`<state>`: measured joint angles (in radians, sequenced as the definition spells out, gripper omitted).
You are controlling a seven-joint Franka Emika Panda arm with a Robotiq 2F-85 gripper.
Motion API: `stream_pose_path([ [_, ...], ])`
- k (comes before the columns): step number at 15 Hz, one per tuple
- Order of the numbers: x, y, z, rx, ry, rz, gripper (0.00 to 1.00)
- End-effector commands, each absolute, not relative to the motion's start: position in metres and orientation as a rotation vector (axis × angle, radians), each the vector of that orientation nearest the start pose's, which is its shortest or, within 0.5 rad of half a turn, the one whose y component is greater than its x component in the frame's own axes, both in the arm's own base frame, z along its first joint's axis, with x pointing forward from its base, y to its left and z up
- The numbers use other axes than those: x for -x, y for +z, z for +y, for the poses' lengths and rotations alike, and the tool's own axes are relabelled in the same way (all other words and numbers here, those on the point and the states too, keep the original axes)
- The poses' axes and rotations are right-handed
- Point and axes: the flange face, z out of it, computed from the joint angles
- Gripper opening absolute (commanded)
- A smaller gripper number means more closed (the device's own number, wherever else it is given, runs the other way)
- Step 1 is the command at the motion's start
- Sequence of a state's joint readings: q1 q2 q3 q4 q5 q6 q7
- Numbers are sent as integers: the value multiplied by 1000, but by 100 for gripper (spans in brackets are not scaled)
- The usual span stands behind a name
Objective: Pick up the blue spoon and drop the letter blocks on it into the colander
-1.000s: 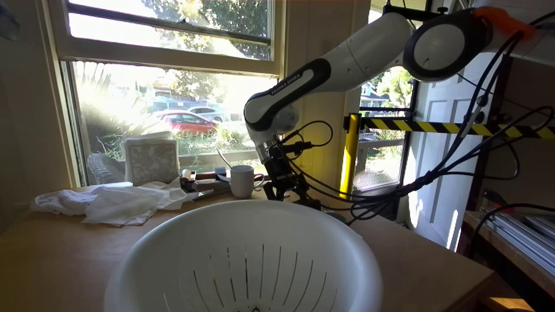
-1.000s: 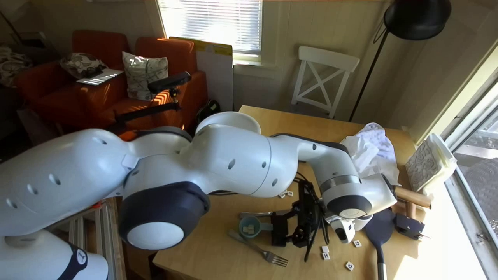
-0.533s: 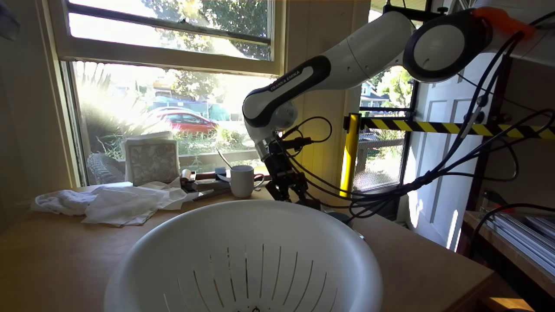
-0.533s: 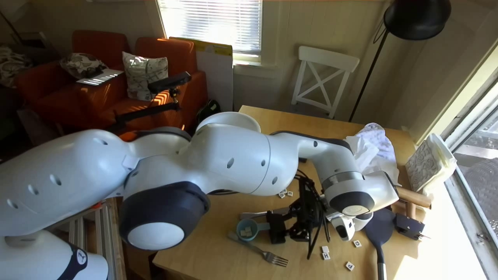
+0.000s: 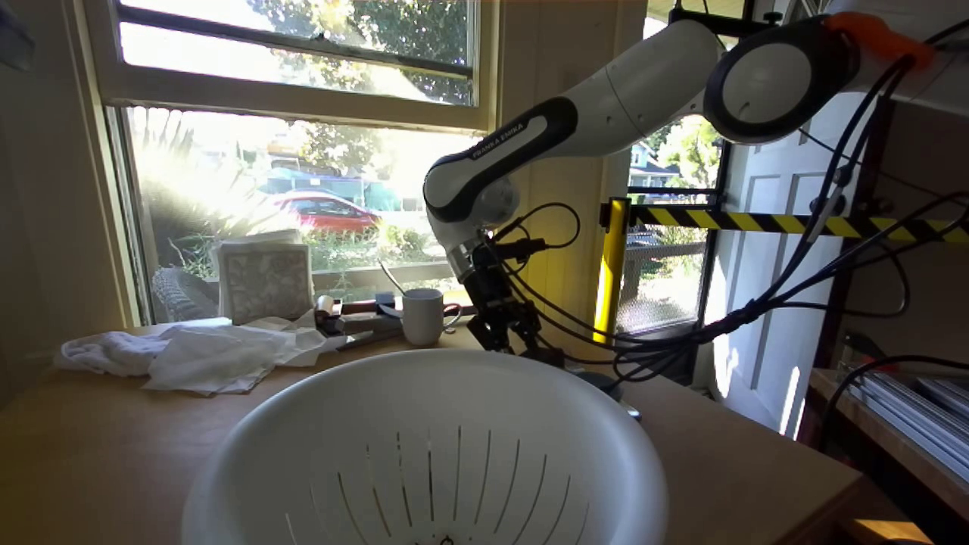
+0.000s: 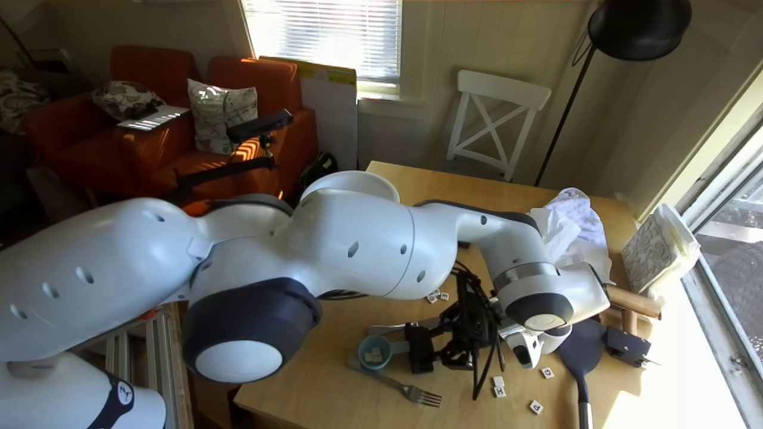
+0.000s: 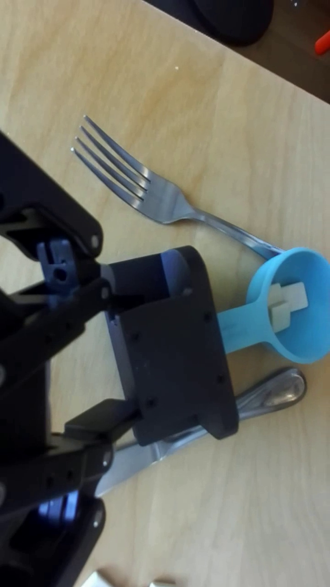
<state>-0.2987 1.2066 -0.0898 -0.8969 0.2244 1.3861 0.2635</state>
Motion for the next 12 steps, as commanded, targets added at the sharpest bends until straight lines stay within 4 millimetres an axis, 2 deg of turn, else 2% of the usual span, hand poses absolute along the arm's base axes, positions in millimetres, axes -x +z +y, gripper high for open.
stream_pose_path([
  [1, -662, 112, -222, 2613, 1041, 868, 27],
  [4, -665, 124, -224, 2599, 1010, 879, 27],
  [12, -685, 186, -242, 2605, 786, 908, 27],
])
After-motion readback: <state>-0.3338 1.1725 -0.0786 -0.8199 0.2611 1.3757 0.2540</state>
